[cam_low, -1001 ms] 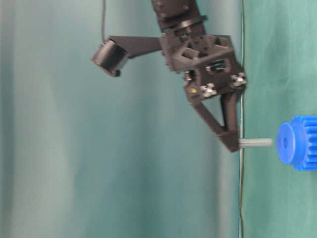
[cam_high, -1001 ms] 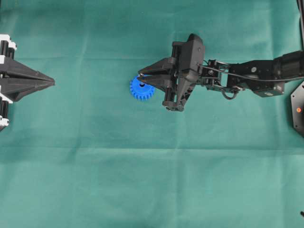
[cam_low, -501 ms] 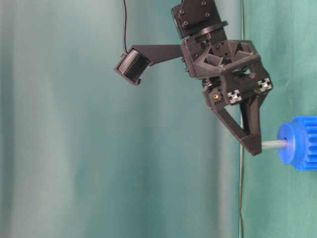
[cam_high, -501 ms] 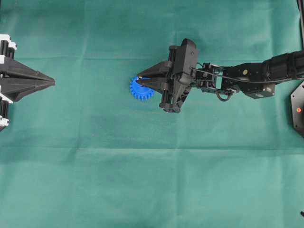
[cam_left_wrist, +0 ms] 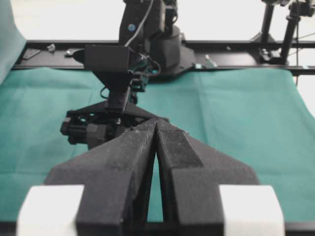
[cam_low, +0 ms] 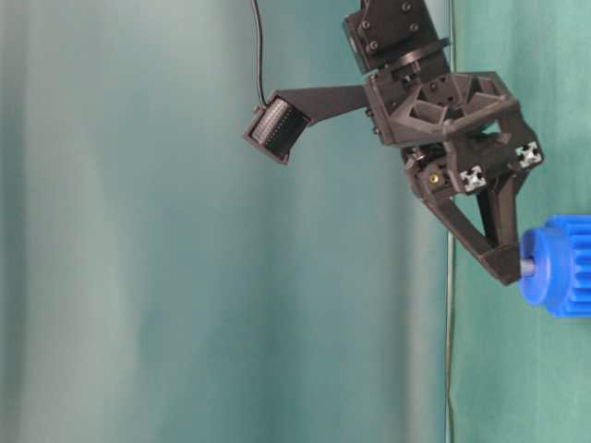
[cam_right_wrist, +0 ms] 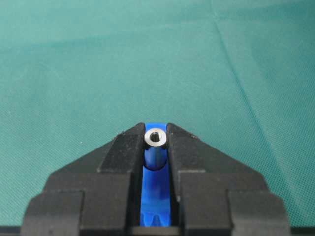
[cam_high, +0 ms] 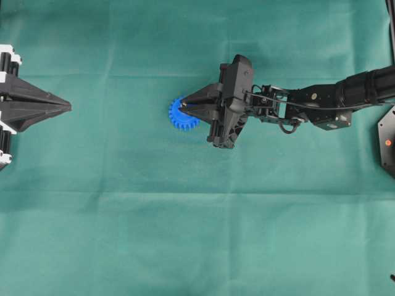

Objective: Insert the shaft placed at a random location into the center hole of the small gear at another random location.
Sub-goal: 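Open the right gripper and raise it off the inserted shaft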

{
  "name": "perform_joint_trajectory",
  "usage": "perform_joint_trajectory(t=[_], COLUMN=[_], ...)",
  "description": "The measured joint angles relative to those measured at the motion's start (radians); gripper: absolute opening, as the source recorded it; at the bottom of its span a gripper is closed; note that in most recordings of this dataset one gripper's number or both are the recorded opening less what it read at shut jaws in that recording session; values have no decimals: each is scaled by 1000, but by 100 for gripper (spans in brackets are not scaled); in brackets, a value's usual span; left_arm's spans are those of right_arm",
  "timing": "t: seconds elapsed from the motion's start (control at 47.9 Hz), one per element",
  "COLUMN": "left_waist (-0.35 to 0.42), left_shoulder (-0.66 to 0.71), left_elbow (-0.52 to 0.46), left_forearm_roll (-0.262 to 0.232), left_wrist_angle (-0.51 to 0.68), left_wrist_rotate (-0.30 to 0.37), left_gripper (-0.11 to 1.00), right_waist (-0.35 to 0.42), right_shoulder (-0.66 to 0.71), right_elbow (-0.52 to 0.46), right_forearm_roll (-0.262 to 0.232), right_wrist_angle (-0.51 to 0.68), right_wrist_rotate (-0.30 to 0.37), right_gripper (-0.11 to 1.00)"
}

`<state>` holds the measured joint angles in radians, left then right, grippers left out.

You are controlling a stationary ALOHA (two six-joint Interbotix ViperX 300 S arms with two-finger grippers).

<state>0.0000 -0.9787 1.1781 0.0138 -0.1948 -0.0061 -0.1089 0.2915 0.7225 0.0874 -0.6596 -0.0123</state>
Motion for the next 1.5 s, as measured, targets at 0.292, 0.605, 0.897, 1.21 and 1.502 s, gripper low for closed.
perform_joint_trajectory(t=[0.292, 0.605, 0.897, 1.21, 1.502], left_waist=[0, 0, 0, 0, 0], left_shoulder=[-2, 0, 0, 0, 0], left_elbow=[-2, -2, -2, -2, -2], left_forearm_roll=[2, 2, 2, 2, 2], left_wrist_angle=[2, 2, 2, 2, 2], left_wrist_rotate=[0, 0, 0, 0, 0], left_gripper=[0, 0, 0, 0, 0], right_waist=[0, -2, -2, -2, -2], right_shoulder=[0, 0, -29, -160, -175], right_elbow=[0, 0, 0, 0, 0], right_forearm_roll=[0, 0, 0, 0, -2], right_wrist_angle=[12, 15, 52, 161, 284], right_wrist_rotate=[-2, -2, -2, -2, -2], right_gripper=[27, 81, 79, 79, 79])
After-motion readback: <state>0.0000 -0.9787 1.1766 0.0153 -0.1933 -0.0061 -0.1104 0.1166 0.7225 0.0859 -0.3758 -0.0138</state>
